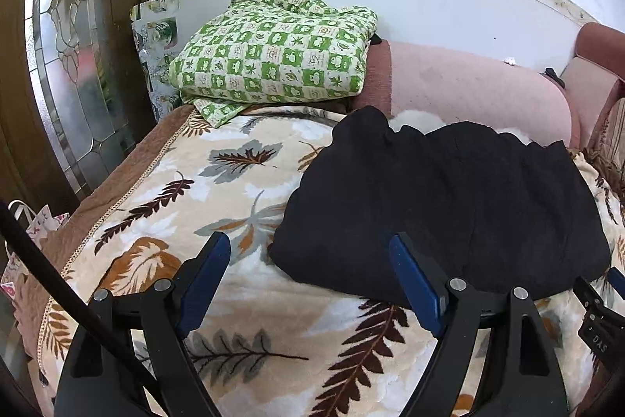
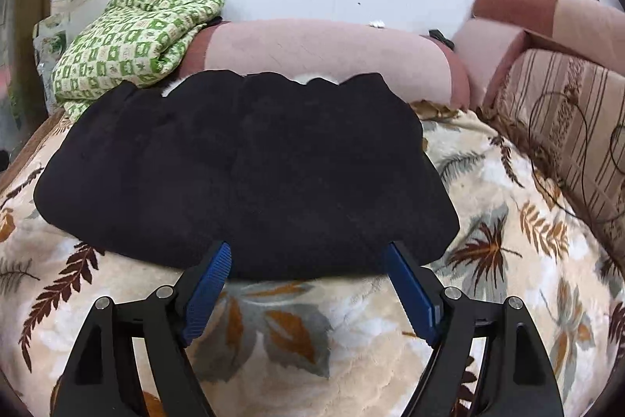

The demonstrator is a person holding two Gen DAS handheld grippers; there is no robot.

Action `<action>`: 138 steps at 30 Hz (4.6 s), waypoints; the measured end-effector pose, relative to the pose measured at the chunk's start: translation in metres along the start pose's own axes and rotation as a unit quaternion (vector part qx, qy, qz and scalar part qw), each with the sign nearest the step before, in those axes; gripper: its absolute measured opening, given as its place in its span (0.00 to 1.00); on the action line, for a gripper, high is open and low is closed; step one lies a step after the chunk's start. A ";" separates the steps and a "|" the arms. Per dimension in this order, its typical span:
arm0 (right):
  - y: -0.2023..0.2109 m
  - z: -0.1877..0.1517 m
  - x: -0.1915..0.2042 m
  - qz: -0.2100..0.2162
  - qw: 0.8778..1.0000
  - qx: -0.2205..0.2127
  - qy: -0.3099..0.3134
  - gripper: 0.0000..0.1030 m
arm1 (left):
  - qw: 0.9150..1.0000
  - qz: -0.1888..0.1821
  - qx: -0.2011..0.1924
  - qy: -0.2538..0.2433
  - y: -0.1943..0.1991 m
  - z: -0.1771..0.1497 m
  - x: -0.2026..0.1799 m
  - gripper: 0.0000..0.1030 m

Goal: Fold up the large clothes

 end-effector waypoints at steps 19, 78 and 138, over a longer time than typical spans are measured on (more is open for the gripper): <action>-0.011 -0.007 -0.003 -0.002 1.000 0.024 -0.005 0.82 | 0.999 -0.032 0.014 -0.009 0.000 -0.006 -0.013 0.86; -0.016 -0.013 0.000 -0.001 0.999 0.035 0.008 0.83 | 0.998 -0.031 0.050 -0.034 -0.013 -0.019 -0.019 0.87; -0.008 -0.011 -0.002 0.017 0.999 0.031 -0.002 0.83 | 0.998 0.034 0.045 -0.008 -0.032 0.006 0.041 0.87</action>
Point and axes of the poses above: each gripper's, at about its wrist camera, not at the fingertips, and y roughly against the way its jaws point, x to its left, z to its top, the point moved 5 cm from there along -y, roughly the way its jaws point, and after that the axes turned 5 degrees about y, right-handed, at the moved point
